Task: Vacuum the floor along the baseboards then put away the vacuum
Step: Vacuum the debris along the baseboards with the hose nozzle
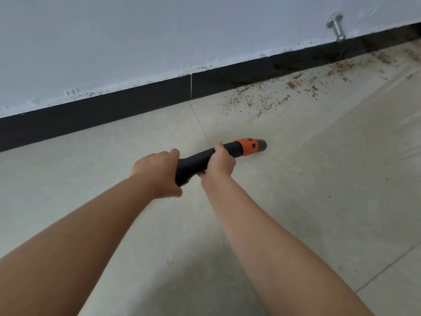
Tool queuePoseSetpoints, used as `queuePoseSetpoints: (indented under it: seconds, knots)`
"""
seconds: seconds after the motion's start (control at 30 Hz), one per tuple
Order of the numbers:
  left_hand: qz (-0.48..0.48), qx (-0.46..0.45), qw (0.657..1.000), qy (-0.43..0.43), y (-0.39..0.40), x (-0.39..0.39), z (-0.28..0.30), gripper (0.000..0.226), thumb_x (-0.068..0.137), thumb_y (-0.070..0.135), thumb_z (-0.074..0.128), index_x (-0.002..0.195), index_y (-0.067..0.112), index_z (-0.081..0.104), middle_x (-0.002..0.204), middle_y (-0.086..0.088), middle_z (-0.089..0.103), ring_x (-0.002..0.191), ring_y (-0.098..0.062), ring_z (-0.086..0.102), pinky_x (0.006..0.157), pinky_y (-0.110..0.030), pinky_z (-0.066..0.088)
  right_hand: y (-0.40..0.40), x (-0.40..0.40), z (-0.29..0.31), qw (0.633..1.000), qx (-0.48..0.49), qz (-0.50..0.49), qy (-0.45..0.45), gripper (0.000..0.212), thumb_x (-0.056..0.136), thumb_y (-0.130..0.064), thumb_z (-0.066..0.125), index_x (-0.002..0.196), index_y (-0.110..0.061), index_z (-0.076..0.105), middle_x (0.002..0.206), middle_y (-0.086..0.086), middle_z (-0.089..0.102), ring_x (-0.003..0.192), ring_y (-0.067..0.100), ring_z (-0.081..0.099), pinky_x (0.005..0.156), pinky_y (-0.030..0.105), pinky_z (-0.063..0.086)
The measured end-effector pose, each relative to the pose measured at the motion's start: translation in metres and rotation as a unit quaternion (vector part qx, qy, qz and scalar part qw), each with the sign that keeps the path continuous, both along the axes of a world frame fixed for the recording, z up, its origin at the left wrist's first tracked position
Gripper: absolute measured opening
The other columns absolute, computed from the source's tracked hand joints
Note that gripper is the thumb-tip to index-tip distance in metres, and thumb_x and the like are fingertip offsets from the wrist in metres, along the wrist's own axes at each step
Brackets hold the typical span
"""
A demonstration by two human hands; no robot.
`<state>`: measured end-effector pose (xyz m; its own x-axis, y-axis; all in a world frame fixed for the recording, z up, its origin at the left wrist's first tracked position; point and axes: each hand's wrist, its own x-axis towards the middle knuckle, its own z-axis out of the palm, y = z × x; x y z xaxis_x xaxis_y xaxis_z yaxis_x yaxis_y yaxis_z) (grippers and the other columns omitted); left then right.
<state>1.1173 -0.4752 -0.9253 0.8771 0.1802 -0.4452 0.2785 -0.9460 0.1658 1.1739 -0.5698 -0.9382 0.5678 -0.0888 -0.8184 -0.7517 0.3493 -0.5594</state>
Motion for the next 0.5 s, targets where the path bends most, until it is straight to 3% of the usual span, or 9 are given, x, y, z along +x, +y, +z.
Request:
queuePoseSetpoints:
  seconds: [0.07,0.17,0.3,0.5]
  knots:
    - [0.025,-0.004,1.000,0.005,0.024,-0.011,0.000,0.040,0.069,0.024,0.070,0.093,0.022,0.038,0.073,0.009,0.042,0.072,-0.016,0.048,0.057,-0.027,0.036,0.014,-0.017,0.000,0.998,0.058,-0.008,0.019,0.045,0.093,-0.023,0.055,0.132,-0.008,0.037,0.114,0.012,0.054,0.096,0.029,0.055,0.088,0.047,0.051]
    - [0.072,0.002,0.997,0.013,0.059,-0.036,0.001,0.037,0.069,0.016,0.070,0.092,0.023,0.043,0.076,0.006,0.047,0.074,-0.018,0.050,0.059,-0.029,0.040,0.040,-0.047,-0.005,0.991,0.117,0.012,0.063,0.044,0.090,-0.018,0.060,0.128,-0.007,0.041,0.120,0.015,0.055,0.101,0.030,0.057,0.078,0.045,0.054]
    - [0.129,0.020,0.991,0.019,0.090,-0.074,0.003,0.037,0.069,0.010,0.068,0.098,0.020,0.047,0.082,0.003,0.049,0.077,-0.020,0.049,0.060,-0.031,0.040,0.075,-0.084,-0.007,0.984,0.145,0.041,0.091,0.039,0.088,-0.017,0.063,0.121,-0.009,0.044,0.120,0.015,0.056,0.105,0.032,0.058,0.079,0.048,0.055]
    - [0.068,0.044,0.996,0.026,0.090,-0.077,0.008,0.041,0.073,0.010,0.065,0.109,0.019,0.047,0.092,0.002,0.048,0.087,-0.017,0.043,0.065,-0.031,0.039,0.071,-0.097,-0.004,0.983,0.166,-0.021,0.078,0.032,0.090,-0.015,0.062,0.116,-0.010,0.044,0.107,0.015,0.058,0.093,0.031,0.061,0.083,0.052,0.053]
